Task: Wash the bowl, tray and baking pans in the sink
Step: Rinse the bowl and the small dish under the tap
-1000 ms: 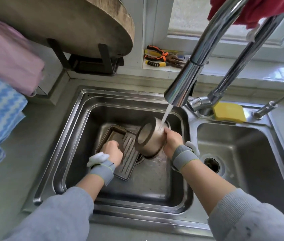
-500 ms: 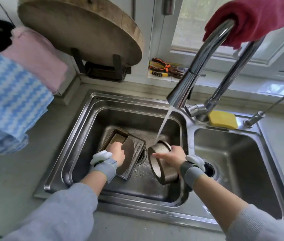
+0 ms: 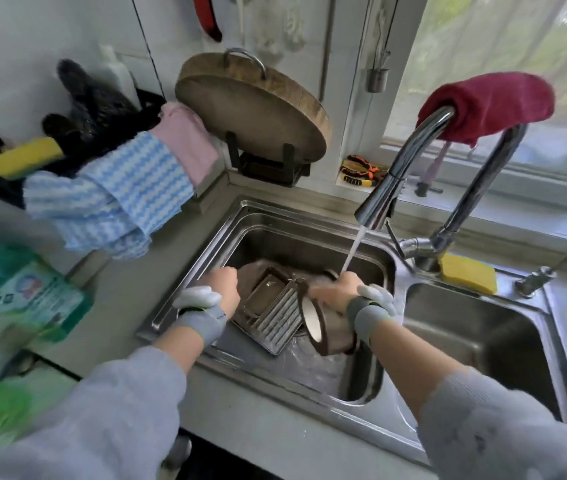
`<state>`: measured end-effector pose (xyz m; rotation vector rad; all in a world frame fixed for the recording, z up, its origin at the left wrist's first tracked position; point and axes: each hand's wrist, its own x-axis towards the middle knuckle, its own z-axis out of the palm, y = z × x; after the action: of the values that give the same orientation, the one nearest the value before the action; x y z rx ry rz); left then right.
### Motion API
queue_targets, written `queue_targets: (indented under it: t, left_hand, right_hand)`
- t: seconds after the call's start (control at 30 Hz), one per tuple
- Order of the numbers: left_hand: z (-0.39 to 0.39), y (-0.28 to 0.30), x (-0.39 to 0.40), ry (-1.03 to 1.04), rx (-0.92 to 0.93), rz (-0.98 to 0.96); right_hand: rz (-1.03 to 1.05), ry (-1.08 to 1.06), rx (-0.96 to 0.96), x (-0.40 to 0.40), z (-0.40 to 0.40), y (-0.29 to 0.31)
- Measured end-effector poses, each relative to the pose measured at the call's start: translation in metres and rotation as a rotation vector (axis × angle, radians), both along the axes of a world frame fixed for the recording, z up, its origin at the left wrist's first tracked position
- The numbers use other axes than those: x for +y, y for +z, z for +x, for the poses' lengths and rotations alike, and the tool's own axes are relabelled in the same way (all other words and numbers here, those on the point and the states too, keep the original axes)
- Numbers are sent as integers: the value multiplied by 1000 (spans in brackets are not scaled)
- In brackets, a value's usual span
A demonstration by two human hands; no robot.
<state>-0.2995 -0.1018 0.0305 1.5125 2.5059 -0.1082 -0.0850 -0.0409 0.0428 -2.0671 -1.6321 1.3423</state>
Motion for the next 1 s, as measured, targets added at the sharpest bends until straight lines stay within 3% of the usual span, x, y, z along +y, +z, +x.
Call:
queue_targets:
  t: [0.03,0.1,0.17,0.23,0.27,0.33,0.37,0.4,0.5,0.6,0.67,0.73,0.8,0.83,0.9,1.0]
  left_hand:
    - [-1,-4,-4,-18,11,-22]
    - [-7,12,-1,-34,18,56]
    - [-15,31,0,-13,-24,199]
    - [-22,42,0,-19,-8,258]
    - [-21,40,-5,-72,30,181]
    - [-23,35,-20,-163,98,-44]
    - [-25,35,-22,-184,114,-67]
    - [-27,41,-20,-211,126,-38]
    - [-34,57,-11,-282,204,196]
    - [-31,54,-15,-377,207,20]
    - [-29,44,-20,-353,181,-90]
    - [-29,50,-14,-304,161,31]
    - [-29,62,-6,-199,82,203]
    - [-30,65,-4,-118,10,238]
    - [-31,53,-6,69,-172,209]
    - [-34,36,-19,177,-327,89]
  right_hand:
    - [-25,0,-30,-3,4,-10]
    - [-50,-116,202,-3,-1,2]
    - [56,-190,430,4,-11,21]
    - [159,-144,479,3,-19,40]
    - [174,-83,393,0,-19,38]
    - [174,191,-63,-17,-22,32]
    - [214,321,-243,-24,-22,27]
    - [276,383,-311,-27,-23,27]
    - [509,507,-250,-28,-23,46]
    - [399,764,-498,-45,-23,44]
    - [295,788,-585,-57,-26,36]
    - [382,655,-435,-55,-26,42]
    - [393,341,-66,-42,-20,55]
    - [333,153,142,-38,-15,58]
    - [116,-167,380,-37,-2,45]
    - [-27,-258,288,-49,16,25]
